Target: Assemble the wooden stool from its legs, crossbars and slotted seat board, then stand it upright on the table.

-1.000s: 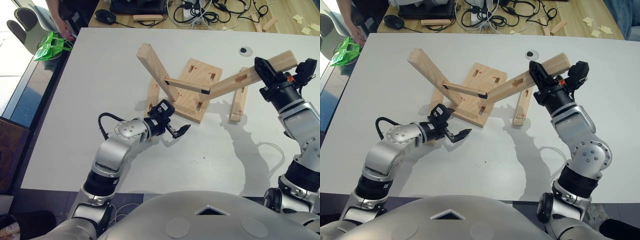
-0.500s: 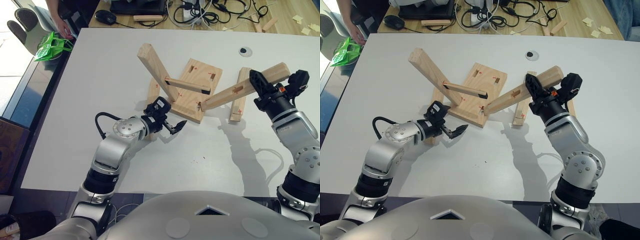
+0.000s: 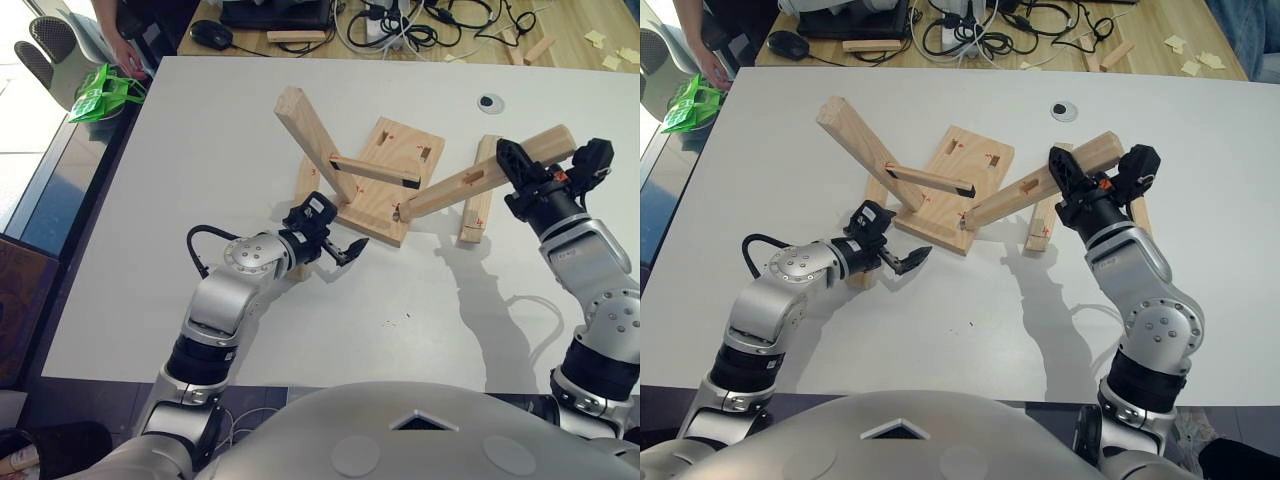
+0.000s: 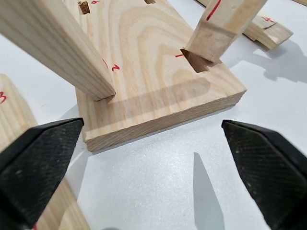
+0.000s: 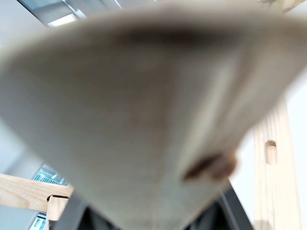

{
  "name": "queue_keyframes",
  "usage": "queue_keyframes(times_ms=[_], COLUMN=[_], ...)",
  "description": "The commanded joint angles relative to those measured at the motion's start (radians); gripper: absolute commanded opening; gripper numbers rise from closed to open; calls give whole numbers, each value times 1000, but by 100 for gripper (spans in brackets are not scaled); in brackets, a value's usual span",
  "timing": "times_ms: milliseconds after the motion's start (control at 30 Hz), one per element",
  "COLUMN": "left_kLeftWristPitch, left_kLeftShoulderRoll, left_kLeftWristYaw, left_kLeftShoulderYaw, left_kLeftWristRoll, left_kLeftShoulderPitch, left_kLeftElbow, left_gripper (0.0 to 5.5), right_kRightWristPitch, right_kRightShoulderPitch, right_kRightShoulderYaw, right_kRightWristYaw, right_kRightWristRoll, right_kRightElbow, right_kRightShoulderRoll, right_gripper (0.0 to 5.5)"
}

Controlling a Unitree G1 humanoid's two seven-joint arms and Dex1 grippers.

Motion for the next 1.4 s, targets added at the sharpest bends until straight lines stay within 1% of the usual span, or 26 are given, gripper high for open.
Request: queue_keyframes(times_ms=[33,133,367,533,633,733,900,1067,1233,1400], left_kLeftWristPitch=[-9,-12,-15,-27,-34,-37,-46,-53,-68,-75], left_kLeftShoulderRoll=[10,7,6,2,-1,-4,-3,-7,-12,-19], left_kLeftWristYaw=[4,4,9,17,18,29,35,37,41,45], left_kLeftShoulderYaw=[3,1,6,4,2,8,6,2,0,-2], left_kLeftWristRoll=[5,7,8,9,9,8,8,9,11,10], left_kLeftShoulderPitch=[-10,-15,-14,-7,-11,-1,-1,-9,-7,-9], left_kLeftElbow=[2,6,9,19,28,26,31,41,55,62], left_gripper=[540,540,540,540,540,540,540,540,540,540], right_kRightWristPitch=[8,9,39,45,43,34,45,78,72,60], right_kRightShoulderPitch=[-9,-22,-4,11,0,-48,-47,-33,-62,-81], right_kRightShoulderYaw=[21,46,84,36,7,4,45,77,17,-15], right_kRightWristYaw=[-10,-7,29,116,150,188,174,99,-24,-68], right_kRightWristRoll=[-14,-35,-113,-134,-140,-161,-193,-200,-126,-98], right_kRightElbow=[2,11,0,5,29,89,100,81,81,77], right_kRightShoulderRoll=[-6,-3,-71,-185,-231,-262,-231,-178,-96,-69], right_gripper=[100,100,100,100,100,100,100,100,100,100])
